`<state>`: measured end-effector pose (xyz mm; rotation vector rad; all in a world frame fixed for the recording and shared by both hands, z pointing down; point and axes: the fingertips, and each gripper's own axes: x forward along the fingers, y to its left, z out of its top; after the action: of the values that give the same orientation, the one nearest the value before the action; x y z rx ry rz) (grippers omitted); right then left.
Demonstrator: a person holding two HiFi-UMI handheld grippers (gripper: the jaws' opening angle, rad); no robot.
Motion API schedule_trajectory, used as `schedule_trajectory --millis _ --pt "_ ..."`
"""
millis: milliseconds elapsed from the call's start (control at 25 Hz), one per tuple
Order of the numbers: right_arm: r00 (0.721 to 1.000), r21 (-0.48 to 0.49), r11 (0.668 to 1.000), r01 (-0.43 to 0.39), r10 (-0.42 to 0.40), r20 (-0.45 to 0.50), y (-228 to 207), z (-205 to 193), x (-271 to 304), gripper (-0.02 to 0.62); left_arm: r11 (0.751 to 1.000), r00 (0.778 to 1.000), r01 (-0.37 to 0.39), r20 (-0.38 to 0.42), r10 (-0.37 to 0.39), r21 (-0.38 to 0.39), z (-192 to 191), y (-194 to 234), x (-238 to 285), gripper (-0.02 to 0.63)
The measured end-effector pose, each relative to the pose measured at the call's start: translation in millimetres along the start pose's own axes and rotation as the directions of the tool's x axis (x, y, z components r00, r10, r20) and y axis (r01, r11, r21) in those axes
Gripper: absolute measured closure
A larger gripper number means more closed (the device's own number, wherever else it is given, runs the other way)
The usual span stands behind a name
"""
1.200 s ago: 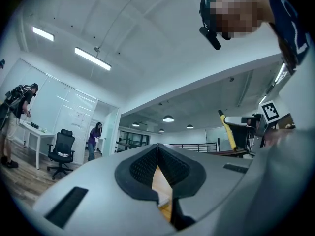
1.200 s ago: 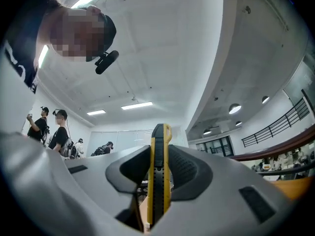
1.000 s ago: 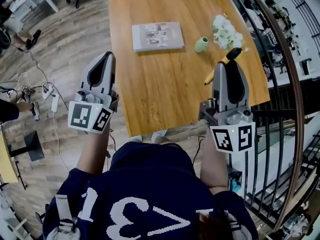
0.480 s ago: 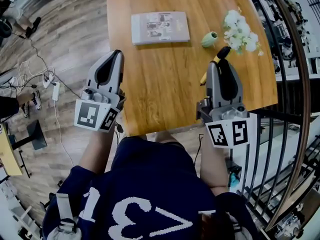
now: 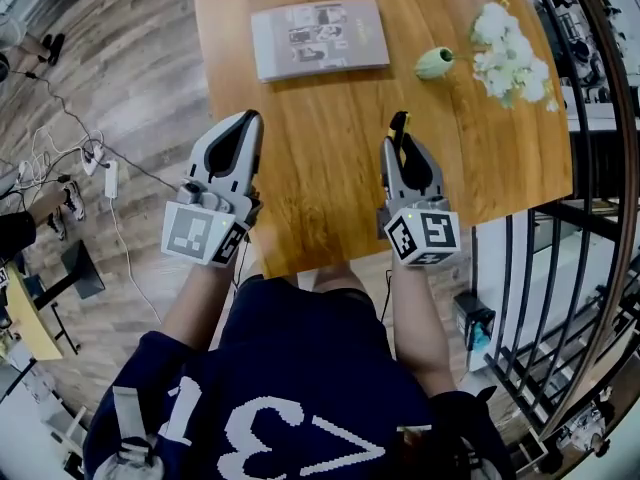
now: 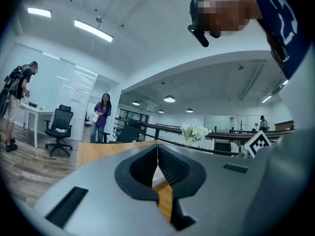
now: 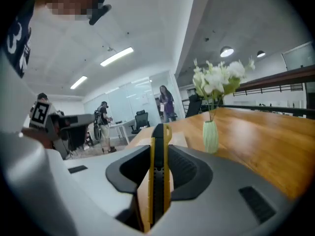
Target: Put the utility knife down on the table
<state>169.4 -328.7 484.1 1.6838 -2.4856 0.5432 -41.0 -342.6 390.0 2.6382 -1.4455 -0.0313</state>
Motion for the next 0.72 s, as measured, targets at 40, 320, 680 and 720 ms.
schedule_trajectory --millis 40,320,680,720 --pt "0.999 -0.01 1.0 0.015 -0.015 -0.039 -6 -20 6 0.469 1.0 1.0 -0.001 -0.008 0.001 -0.003 -5 2 1 0.591" --pt "0.95 -0.076 0.992 0.1 -0.118 -0.29 -31 -115 25 0.469 1.0 0.998 -0.005 -0.069 0.004 -0.023 -31 7 2 0.591" --pt "0.896 -0.12 0.987 0.103 -0.145 -0.42 -33 -146 33 0.462 1.0 0.996 -0.005 -0.085 0.002 -0.03 -37 9 1 0.591" --pt "0.901 -0.109 0.989 0.101 -0.138 -0.411 -32 -141 32 0.46 1.0 0.997 -0.003 -0.079 0.001 -0.028 -34 8 1 0.591"
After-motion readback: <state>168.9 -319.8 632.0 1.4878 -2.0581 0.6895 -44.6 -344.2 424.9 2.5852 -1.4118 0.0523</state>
